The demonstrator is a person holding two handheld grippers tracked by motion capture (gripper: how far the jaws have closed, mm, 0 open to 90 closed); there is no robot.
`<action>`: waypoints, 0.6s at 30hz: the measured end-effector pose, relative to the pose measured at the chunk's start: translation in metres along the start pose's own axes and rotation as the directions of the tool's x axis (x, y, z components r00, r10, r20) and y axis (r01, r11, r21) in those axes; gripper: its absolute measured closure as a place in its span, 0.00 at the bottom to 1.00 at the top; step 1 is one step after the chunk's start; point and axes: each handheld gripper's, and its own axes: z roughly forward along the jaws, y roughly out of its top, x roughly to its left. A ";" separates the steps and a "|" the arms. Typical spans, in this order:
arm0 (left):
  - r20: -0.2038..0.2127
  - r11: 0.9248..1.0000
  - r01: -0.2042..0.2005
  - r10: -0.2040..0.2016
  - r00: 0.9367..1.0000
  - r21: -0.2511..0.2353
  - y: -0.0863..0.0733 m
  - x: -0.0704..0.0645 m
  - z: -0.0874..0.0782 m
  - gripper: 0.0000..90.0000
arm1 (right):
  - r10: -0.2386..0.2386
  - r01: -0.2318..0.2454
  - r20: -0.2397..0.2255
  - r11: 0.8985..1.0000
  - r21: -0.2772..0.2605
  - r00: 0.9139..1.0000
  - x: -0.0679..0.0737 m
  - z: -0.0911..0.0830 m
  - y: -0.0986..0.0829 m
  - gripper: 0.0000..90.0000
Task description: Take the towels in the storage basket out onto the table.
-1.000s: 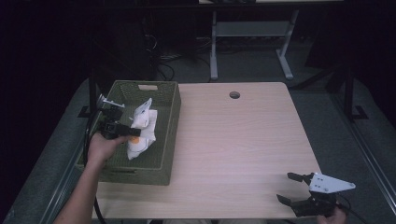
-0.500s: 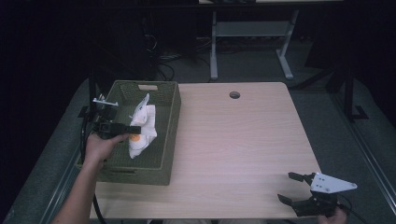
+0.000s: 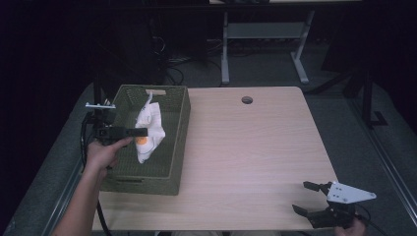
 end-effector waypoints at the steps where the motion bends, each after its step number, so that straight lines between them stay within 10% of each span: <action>1: 0.018 1.000 0.004 -0.004 1.000 -0.009 0.000 0.000 -0.001 0.82 | -0.002 0.002 0.000 1.000 -0.003 1.000 0.000 0.000 0.000 0.15; 18: 0.122 0.997 -0.005 0.014 0.992 -0.076 0.007 -0.016 0.003 0.82 | -0.008 0.008 -0.003 1.000 -0.004 1.000 0.000 0.000 0.001 0.15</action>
